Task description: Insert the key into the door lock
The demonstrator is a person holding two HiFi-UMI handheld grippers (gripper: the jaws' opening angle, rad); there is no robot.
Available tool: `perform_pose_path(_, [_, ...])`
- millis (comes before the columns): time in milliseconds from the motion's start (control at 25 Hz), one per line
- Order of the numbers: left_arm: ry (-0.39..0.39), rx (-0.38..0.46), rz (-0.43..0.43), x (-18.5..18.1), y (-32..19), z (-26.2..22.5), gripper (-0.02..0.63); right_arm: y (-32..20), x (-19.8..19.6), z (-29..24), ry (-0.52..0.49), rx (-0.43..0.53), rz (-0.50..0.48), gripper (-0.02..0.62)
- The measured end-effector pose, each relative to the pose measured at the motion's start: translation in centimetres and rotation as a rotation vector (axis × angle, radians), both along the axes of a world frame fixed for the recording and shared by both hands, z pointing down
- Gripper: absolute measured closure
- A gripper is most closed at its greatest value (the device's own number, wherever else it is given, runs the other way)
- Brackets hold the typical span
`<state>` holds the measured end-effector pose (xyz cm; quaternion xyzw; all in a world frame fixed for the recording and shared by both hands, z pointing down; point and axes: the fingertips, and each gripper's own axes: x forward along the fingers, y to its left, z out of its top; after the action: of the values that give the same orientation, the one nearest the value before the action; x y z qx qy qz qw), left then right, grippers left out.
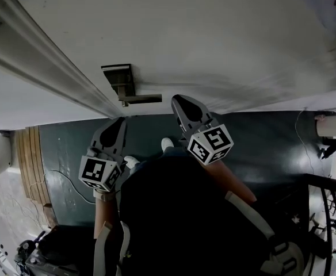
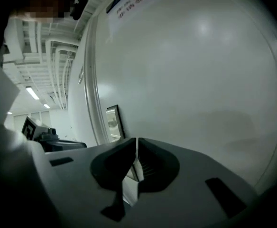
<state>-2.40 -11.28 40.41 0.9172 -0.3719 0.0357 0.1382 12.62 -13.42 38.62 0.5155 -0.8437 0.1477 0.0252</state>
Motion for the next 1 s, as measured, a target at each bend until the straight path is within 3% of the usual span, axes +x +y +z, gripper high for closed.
perform_pose_path(240, [-0.030,0.044,-0.017,0.6,-0.9,-2.0,0.597,-0.1,0.9,-3.0,0.116,0.090,-0.034,0.568])
perform_pose_path(680, [-0.081,0.111,-0.033,0.4,-1.0,-4.1,0.597,-0.3,0.6,-3.5,0.284,0.134,-0.072,0.568])
perform_pose_path(840, [-0.090,0.144,-0.033,0.0,-1.0,-4.1,0.597,-0.2,0.5,-2.9,0.287,0.122,-0.074,0.568])
perform_pose_path(1000, [-0.107,0.112,-0.035,-0.1,-0.9,-3.8,0.597,-0.4,0.4,-2.5,0.273,0.117,-0.068,0.568])
